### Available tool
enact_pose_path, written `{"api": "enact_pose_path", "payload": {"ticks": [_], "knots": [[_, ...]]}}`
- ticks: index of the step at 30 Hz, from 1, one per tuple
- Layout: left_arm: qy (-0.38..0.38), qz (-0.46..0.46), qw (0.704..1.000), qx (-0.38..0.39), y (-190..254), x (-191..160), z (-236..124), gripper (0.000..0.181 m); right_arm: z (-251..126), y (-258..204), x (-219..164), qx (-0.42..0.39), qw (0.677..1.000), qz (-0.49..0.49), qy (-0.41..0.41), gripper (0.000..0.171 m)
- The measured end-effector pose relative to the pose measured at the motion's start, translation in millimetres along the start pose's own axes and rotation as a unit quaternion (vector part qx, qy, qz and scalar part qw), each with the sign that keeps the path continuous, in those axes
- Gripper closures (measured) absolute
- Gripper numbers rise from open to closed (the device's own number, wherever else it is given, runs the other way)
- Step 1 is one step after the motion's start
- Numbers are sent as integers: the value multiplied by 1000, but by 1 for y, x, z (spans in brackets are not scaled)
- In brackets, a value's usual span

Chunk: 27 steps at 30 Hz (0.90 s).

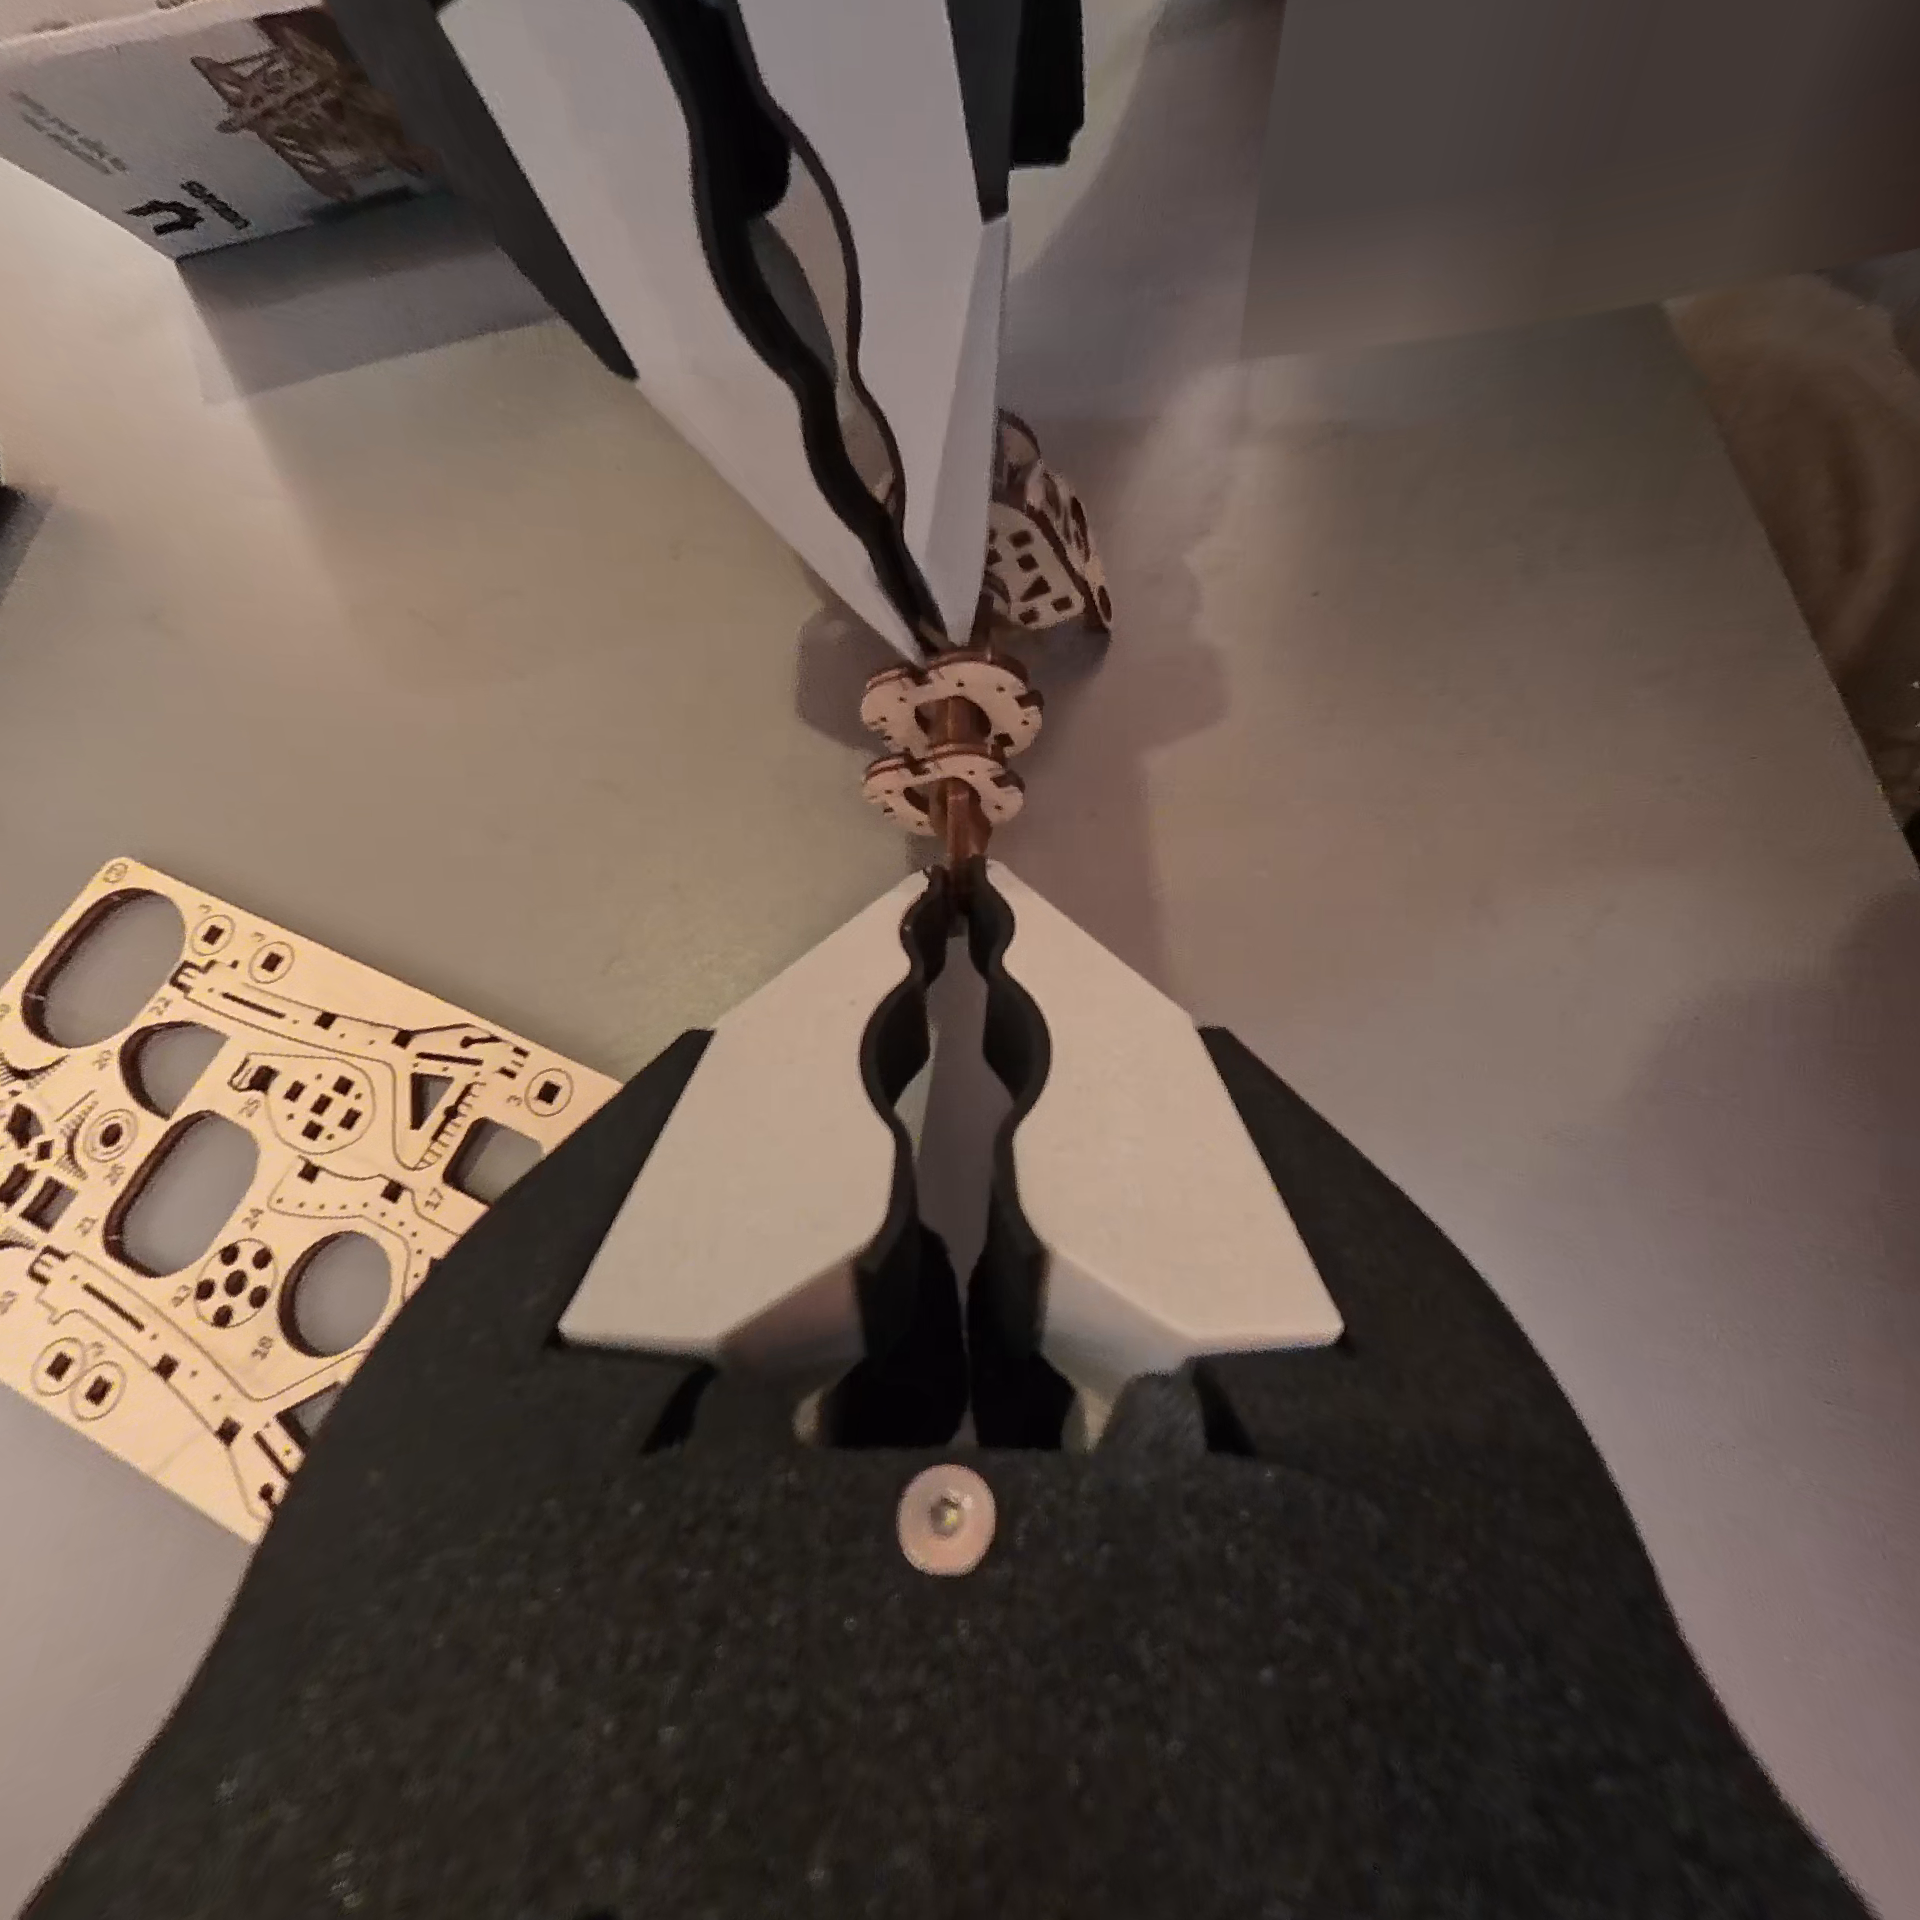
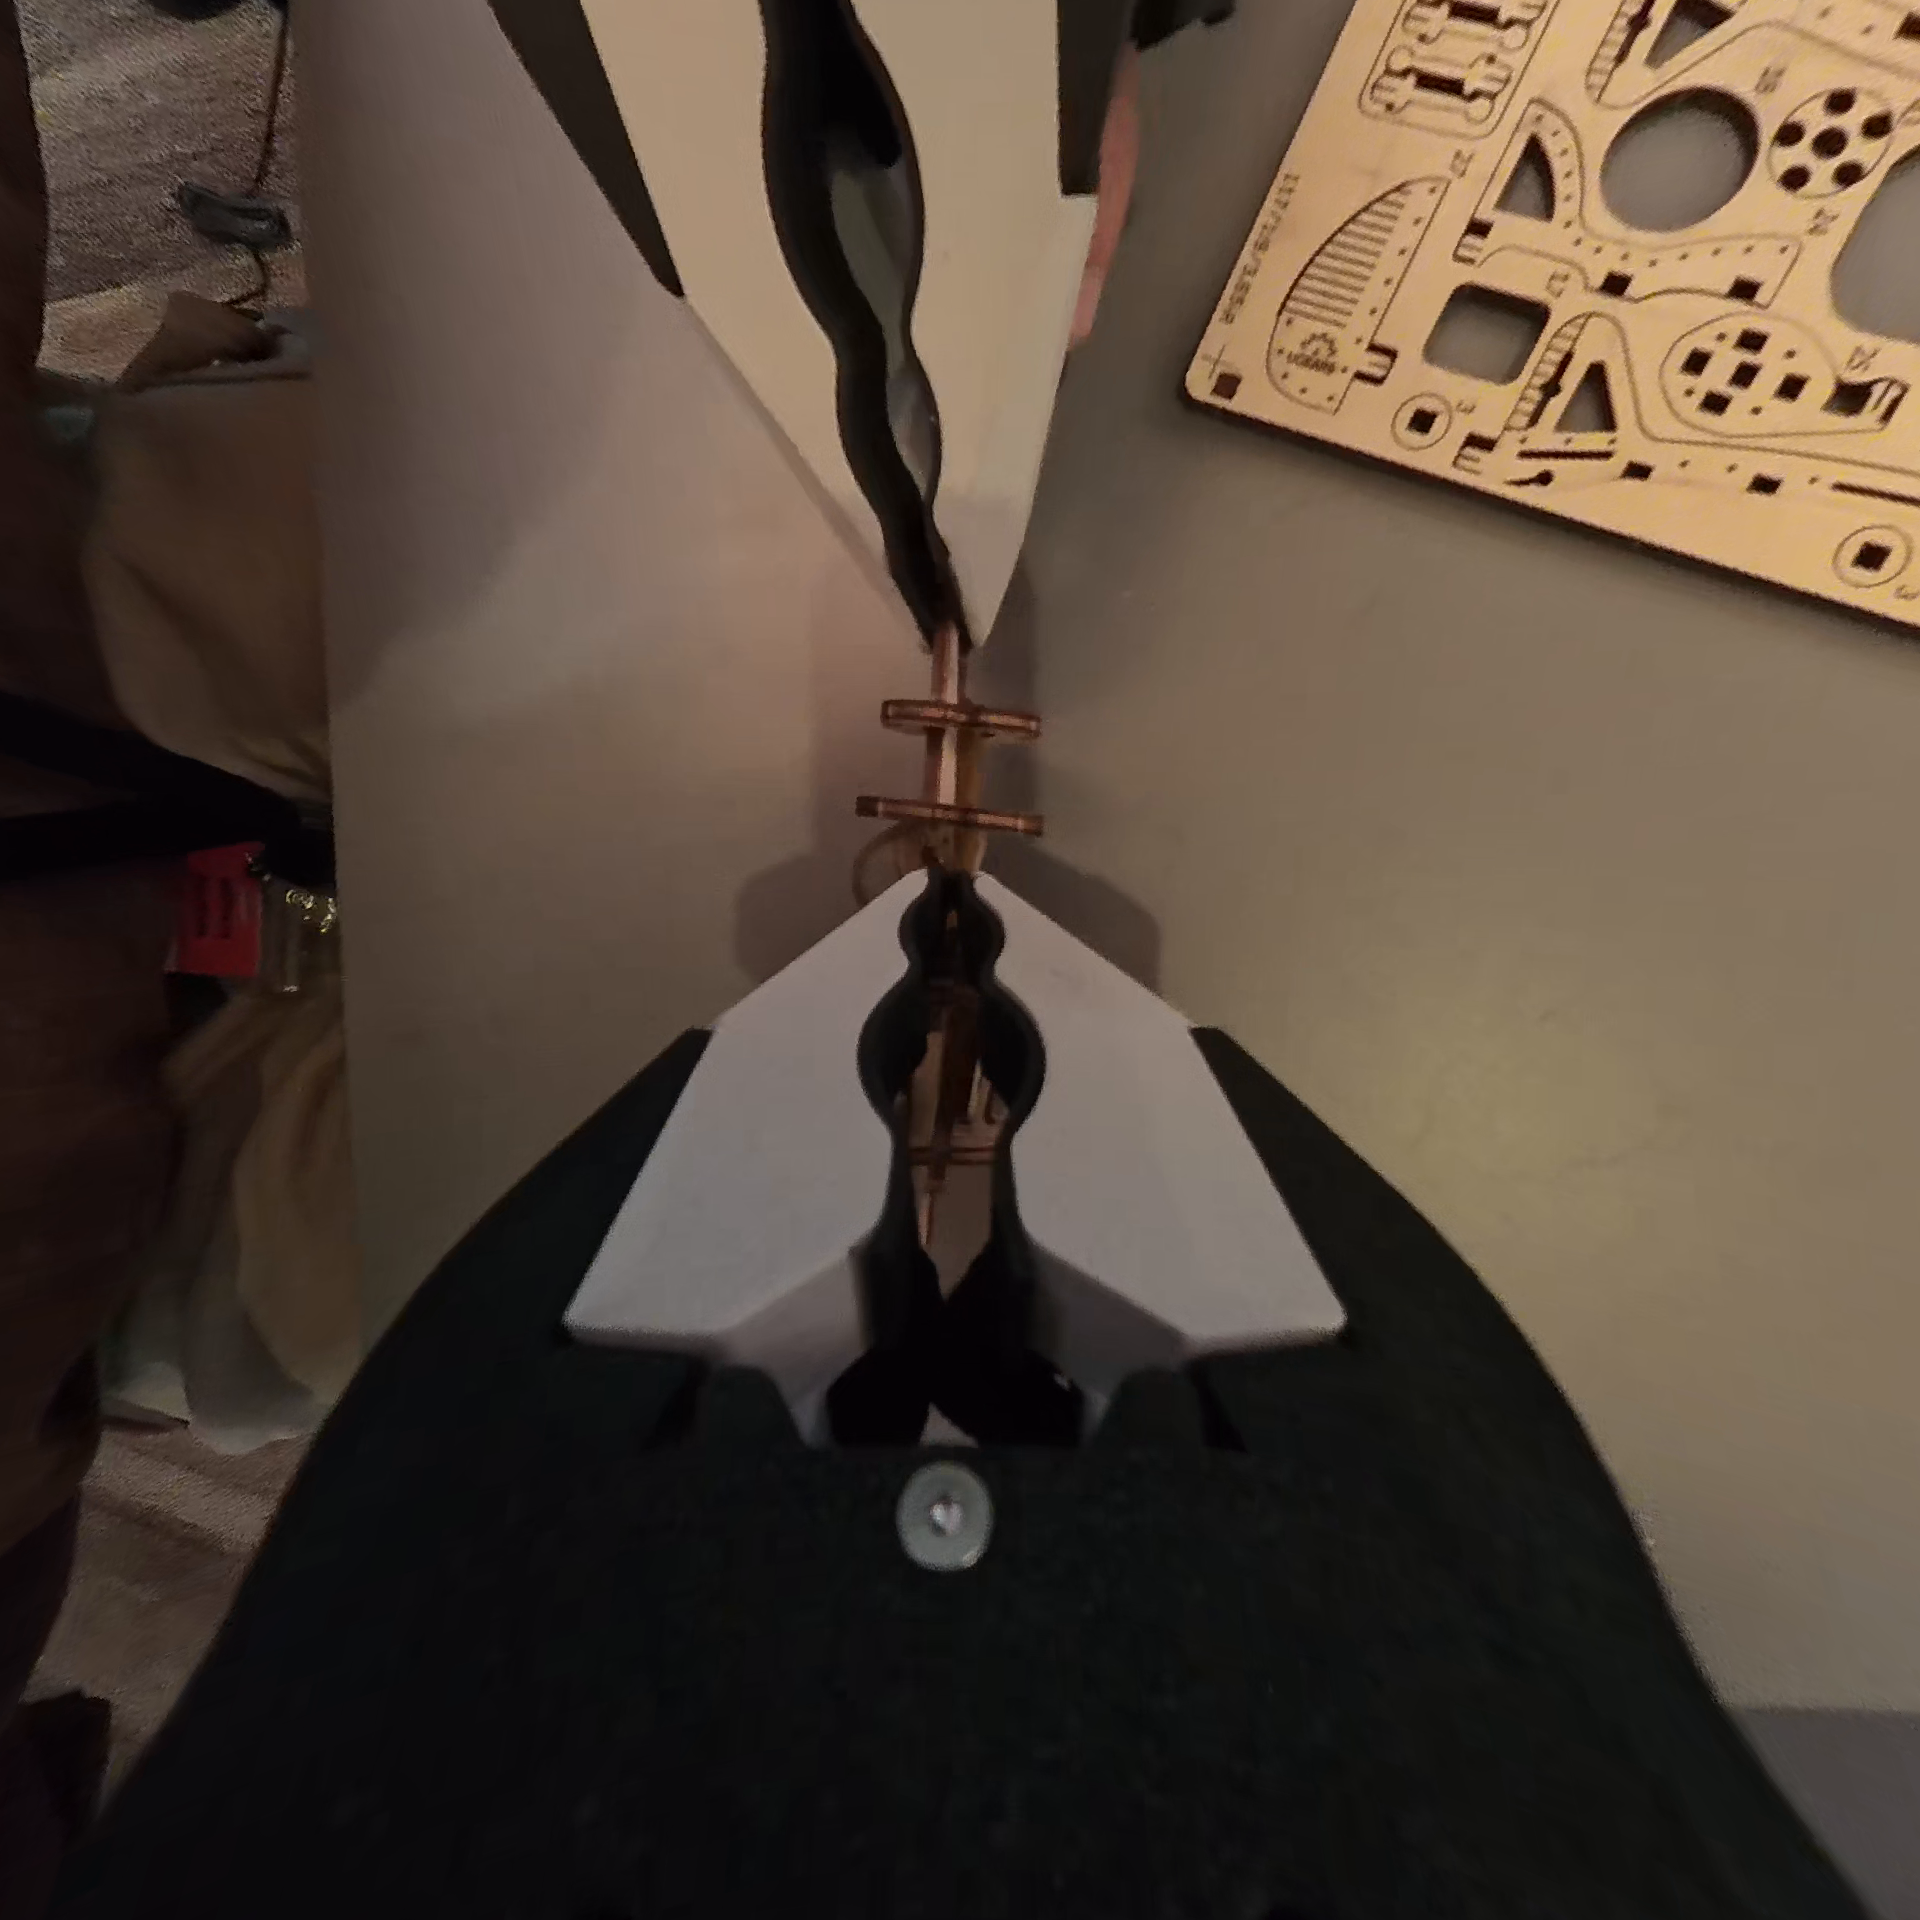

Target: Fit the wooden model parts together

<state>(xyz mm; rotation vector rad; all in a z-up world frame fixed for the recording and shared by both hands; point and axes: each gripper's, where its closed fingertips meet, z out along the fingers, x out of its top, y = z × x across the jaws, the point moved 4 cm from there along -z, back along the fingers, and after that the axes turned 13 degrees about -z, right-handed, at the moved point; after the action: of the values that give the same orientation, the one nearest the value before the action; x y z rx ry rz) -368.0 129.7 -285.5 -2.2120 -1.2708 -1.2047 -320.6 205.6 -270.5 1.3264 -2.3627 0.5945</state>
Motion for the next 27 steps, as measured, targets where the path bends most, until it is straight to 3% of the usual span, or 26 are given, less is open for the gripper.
{"api": "enact_pose_path", "payload": {"ticks": [5, 8, 21, 27], "knots": [[8, -6, 1000, -3, -1, 2, -1, 181, -1, 3, -2, 9, 1000, 8, -5, 170], [8, -7, 1000, -3, -1, 2, -1, 181, -1, 7, -3, 31, 999, 32, -4, 158], [8, -10, 1000, -4, -1, 2, -1, 181, -10, 13, -4, 137, 984, 75, 88, 157], [14, -21, 1000, -10, -2, 4, -3, 181, -6, 12, -3, 97, 992, 32, 73, 162]]}}
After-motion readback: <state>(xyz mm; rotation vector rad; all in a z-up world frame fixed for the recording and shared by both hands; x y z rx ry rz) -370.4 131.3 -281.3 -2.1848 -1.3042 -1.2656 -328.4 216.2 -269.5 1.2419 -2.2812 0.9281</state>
